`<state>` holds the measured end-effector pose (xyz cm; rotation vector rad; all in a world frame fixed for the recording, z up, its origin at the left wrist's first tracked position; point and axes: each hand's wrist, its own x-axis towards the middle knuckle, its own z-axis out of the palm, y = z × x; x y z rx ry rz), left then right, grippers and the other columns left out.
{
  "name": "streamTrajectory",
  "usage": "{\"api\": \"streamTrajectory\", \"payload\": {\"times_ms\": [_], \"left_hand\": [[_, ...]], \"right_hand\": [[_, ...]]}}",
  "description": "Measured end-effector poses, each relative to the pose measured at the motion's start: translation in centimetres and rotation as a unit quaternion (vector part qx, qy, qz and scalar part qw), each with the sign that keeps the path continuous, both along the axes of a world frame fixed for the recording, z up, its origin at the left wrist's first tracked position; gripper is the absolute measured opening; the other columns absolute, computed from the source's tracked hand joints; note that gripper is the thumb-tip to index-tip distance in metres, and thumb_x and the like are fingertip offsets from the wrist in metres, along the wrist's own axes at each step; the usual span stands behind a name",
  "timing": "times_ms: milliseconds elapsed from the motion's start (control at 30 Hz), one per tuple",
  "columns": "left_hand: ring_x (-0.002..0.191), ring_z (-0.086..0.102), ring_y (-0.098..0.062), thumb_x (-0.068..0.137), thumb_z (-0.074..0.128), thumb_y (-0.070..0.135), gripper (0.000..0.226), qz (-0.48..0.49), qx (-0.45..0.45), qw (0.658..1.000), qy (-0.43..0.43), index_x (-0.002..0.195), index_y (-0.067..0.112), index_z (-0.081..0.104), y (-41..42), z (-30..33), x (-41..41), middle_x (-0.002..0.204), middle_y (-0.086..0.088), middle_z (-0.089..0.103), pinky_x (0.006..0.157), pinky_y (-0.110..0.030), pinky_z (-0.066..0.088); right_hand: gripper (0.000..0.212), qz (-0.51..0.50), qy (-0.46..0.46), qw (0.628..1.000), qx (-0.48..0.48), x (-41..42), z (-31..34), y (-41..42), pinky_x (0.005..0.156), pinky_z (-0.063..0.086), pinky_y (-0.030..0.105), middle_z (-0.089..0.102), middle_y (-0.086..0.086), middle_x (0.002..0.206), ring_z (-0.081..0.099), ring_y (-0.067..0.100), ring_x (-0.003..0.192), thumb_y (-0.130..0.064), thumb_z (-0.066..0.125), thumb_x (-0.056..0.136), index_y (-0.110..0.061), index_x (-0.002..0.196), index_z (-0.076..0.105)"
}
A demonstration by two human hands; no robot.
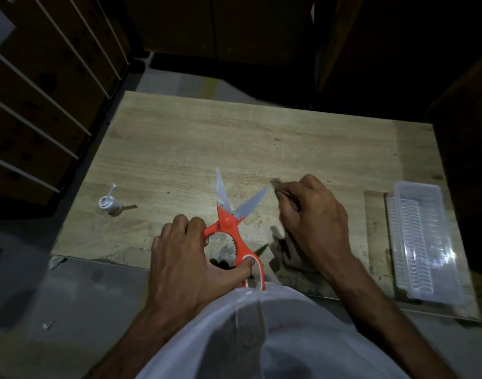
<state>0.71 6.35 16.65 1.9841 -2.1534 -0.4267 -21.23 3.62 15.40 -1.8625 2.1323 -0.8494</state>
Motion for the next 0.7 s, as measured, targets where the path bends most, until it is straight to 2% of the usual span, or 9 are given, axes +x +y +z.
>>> {"api": "streamTrajectory", "payload": {"times_ms": [133, 200, 300, 367, 467, 700], "left_hand": [[0.084, 0.047, -0.018, 0.055, 0.060, 0.092, 0.073, 0.003, 0.017, 1.000, -0.002, 0.085, 0.026, 0.052, -0.2, 0.2, 0.0, 0.086, 0.007, 0.043, 0.080, -0.040, 0.047], [0.083, 0.048, -0.019, 0.055, 0.060, 0.091, 0.072, 0.002, 0.015, 1.000, 0.002, 0.084, 0.025, 0.052, -0.3, 0.2, -0.2, 0.085, 0.007, 0.043, 0.080, -0.041, 0.048], [0.080, 0.046, -0.020, 0.055, 0.062, 0.085, 0.068, -0.001, 0.007, 1.000, 0.016, 0.082, 0.025, 0.050, -0.5, 0.3, -0.5, 0.083, 0.007, 0.042, 0.076, -0.042, 0.046], [0.077, 0.045, -0.020, 0.056, 0.065, 0.080, 0.063, -0.004, -0.010, 1.000, 0.020, 0.080, 0.024, 0.050, -0.6, 0.3, -0.7, 0.081, 0.007, 0.042, 0.073, -0.042, 0.046], [0.076, 0.045, -0.019, 0.055, 0.067, 0.080, 0.063, -0.005, -0.021, 1.000, 0.015, 0.079, 0.024, 0.052, -0.5, 0.2, -0.6, 0.079, 0.008, 0.042, 0.074, -0.040, 0.045], [0.079, 0.045, -0.019, 0.052, 0.070, 0.086, 0.070, 0.000, -0.034, 0.999, -0.010, 0.080, 0.024, 0.052, -0.8, -0.1, -0.5, 0.082, 0.007, 0.043, 0.076, -0.038, 0.040]], "right_hand": [[0.015, -0.040, -0.073, 0.993, -0.088, -2.0, 2.1, 0.6, 0.072, 0.044, 0.022, 0.068, -0.001, 0.094, 0.062, 0.013, 0.084, -0.014, 0.070, 0.095, -0.014, 0.108, 0.077], [0.015, 0.008, -0.105, 0.989, -0.107, -1.0, 3.5, 1.2, 0.076, 0.049, 0.026, 0.070, 0.000, 0.094, 0.064, 0.012, 0.085, -0.011, 0.072, 0.093, -0.011, 0.107, 0.077], [0.017, 0.118, -0.129, 0.983, -0.054, 2.5, 3.5, 2.1, 0.074, 0.052, 0.030, 0.069, -0.001, 0.093, 0.065, 0.013, 0.084, -0.015, 0.072, 0.094, -0.015, 0.110, 0.078], [0.018, 0.155, -0.102, 0.983, -0.003, 4.0, 2.4, 2.1, 0.068, 0.053, 0.031, 0.067, -0.005, 0.092, 0.065, 0.011, 0.081, -0.026, 0.068, 0.097, -0.022, 0.111, 0.078], [0.027, 0.142, -0.058, 0.988, 0.028, 4.1, 1.5, 1.6, 0.061, 0.053, 0.033, 0.064, -0.008, 0.090, 0.064, 0.009, 0.077, -0.042, 0.056, 0.099, -0.029, 0.109, 0.077], [0.030, 0.128, -0.005, 0.992, 0.007, 4.1, 1.6, 1.0, 0.050, 0.050, 0.034, 0.060, -0.007, 0.083, 0.063, 0.013, 0.068, -0.045, 0.053, 0.098, -0.029, 0.107, 0.077]]}}
